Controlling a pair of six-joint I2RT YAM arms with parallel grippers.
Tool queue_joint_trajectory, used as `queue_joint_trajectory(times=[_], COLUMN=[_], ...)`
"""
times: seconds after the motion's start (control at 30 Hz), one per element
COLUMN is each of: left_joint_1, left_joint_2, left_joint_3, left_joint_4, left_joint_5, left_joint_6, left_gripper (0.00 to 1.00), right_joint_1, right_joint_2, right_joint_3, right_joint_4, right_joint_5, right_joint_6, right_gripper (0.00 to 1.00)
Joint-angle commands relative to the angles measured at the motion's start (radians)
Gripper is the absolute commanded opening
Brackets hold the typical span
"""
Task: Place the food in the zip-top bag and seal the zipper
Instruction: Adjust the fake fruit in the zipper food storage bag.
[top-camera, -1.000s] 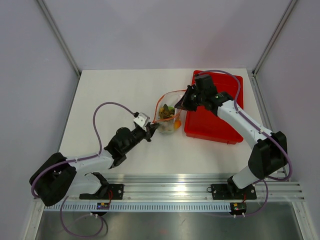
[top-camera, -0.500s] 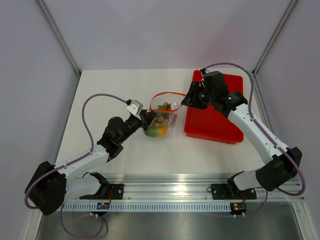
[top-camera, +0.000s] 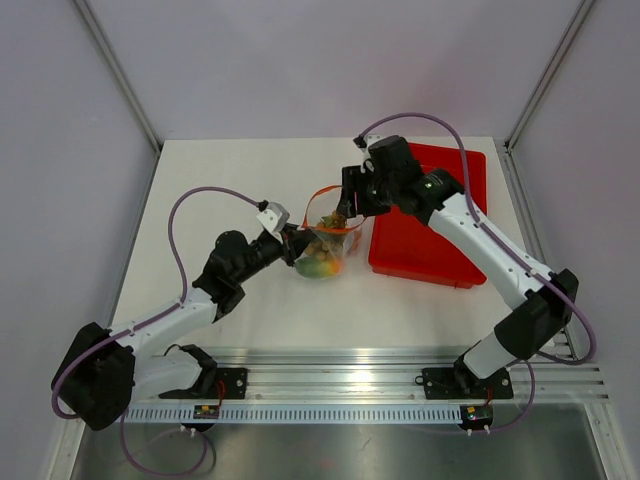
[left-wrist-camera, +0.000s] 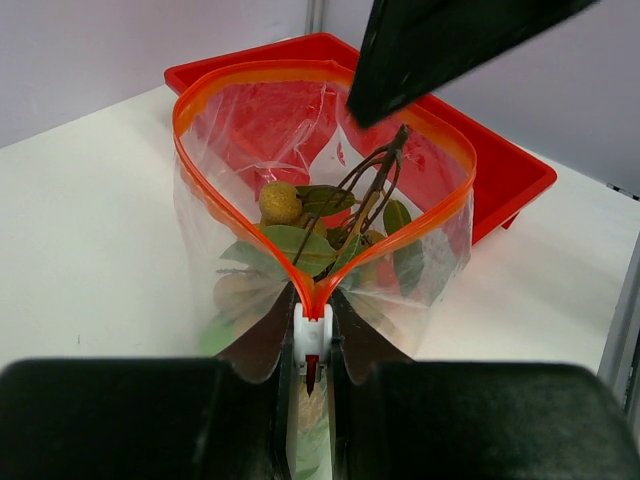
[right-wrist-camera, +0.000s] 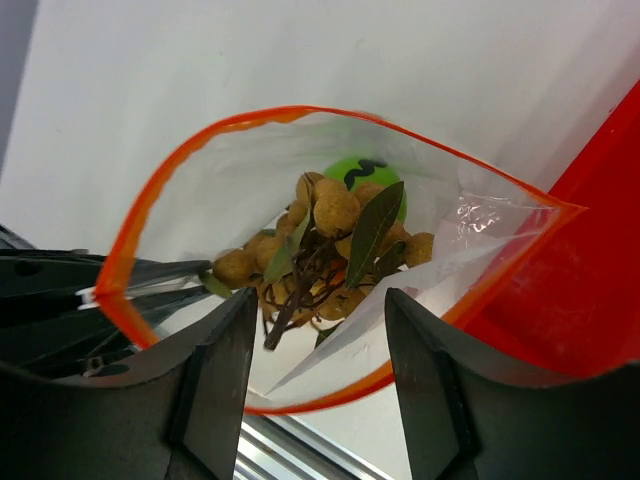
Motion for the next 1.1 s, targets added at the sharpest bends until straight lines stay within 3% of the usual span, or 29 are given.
queue_joint_trajectory(times=[0.0, 0.43, 0.67, 0.8, 0.93, 1.07], left_joint_1=[0.008, 0.017, 0.017, 0.017, 0.017, 0.017], left_joint_2=[0.001, 0.015, 0.012, 0.009, 0.006, 0.011], left_joint_3=[0.017, 0.016, 0.016, 0.012, 0.016, 0.013], left_joint_4=[0.072, 0.069, 0.055, 0.049, 0.034, 0.032], left_joint_5=[0.042, 0.064, 0.067, 0.061, 0.062, 0.065], left_joint_6=[0.001, -0.008, -0.005, 0.0, 0.008, 0.008], left_gripper=[0.0, 0.0, 0.0, 0.0, 0.0, 0.0], right_joint_1=[0.021, 0.072, 0.102, 0.104, 0.102, 0.102], right_joint_2=[0.044, 0.042, 0.062, 0.072, 0.015, -0.03], right_joint_3=[0.024, -0.077, -0.071, -0.072, -0.109, -0.115], right_joint_4=[-0.022, 0.05, -0.003, -0.028, -0.005, -0.002], right_joint_5=[-0.002, -0.007, 0.01, 0.015, 0.033, 0.022], right_joint_6=[-0.049, -0.038, -0.071, -0.049, -0.021, -0.021], right_gripper=[0.62, 0.57, 0.59, 0.5, 0.59, 0.6])
